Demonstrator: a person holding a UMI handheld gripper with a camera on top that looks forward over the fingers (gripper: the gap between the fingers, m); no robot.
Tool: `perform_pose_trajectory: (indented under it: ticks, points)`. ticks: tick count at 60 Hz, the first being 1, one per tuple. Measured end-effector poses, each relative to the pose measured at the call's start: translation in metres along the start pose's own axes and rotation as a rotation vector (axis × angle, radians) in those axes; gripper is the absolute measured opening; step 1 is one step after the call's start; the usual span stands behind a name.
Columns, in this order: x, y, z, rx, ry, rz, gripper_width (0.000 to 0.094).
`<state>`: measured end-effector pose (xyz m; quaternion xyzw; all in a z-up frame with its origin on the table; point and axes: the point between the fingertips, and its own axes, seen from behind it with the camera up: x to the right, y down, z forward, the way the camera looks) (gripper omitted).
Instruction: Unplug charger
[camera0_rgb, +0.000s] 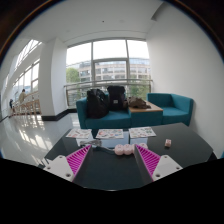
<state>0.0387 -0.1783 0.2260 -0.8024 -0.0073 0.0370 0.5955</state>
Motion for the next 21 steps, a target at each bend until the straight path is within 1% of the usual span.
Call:
perform_pose_trajectory:
  ticks: [21]
  points:
    - [-0.022,0.008,-0.014,-0.021,-0.002,-0.052,0.0841]
